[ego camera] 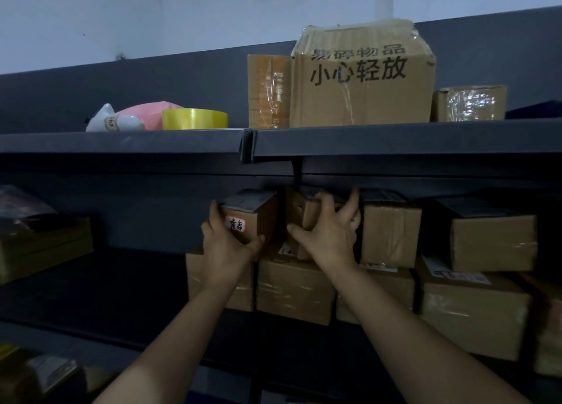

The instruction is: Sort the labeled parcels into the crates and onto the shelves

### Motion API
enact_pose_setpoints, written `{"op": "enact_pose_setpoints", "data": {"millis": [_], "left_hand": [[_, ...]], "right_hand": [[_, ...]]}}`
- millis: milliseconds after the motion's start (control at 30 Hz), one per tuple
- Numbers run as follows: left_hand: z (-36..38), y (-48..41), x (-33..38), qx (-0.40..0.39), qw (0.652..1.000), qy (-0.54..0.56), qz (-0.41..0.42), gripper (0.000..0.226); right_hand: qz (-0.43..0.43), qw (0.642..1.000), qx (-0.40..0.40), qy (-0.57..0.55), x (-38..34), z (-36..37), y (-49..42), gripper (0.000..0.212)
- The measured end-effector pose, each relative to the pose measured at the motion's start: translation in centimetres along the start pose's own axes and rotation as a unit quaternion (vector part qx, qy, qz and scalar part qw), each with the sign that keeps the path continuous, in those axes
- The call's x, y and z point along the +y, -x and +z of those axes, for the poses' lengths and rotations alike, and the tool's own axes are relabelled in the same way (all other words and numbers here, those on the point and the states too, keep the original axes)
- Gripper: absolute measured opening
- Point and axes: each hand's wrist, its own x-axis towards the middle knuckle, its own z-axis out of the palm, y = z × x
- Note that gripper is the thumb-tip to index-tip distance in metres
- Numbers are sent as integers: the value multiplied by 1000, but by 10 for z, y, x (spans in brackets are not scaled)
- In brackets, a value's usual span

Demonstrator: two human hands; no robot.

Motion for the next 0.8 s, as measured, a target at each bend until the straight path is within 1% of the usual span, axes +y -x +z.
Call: {"op": "enact_pose_setpoints", "data": {"millis": [33, 67, 133, 233, 300, 367, 533, 633, 800], "left_hand": [[0, 1, 0, -2, 1000, 0, 9, 112], [1, 2, 1, -3, 1000, 0, 19, 110], [1, 6, 2, 5, 999, 4, 34, 106], [-4, 15, 2, 29, 998, 21, 46, 103], [-9, 24, 3, 47, 997, 24, 53, 100], [-14, 36, 9, 65, 995, 38, 71, 99], [-23, 72, 40, 118, 983, 76, 118, 98], [-24, 102, 57, 147, 974, 71, 156, 98], [-18, 174, 97, 138, 976, 83, 148, 96]], "right_hand": [[26, 999, -16, -14, -1, -1, 0, 73], [30, 999, -23, -17, -2, -3, 1, 72], [18, 1000, -6, -24, -4, -3, 5, 73], [14, 998, 29, -56, -2, -7, 19, 83], [5, 996, 28, -83, 3, -14, 30, 87], [-11, 995, 30, -98, 8, -25, 41, 86], [-58, 986, 71, -137, 15, -62, 69, 85], [-88, 980, 94, -151, 22, -91, 92, 85], [-124, 974, 100, -159, 52, -155, 141, 85]]}}
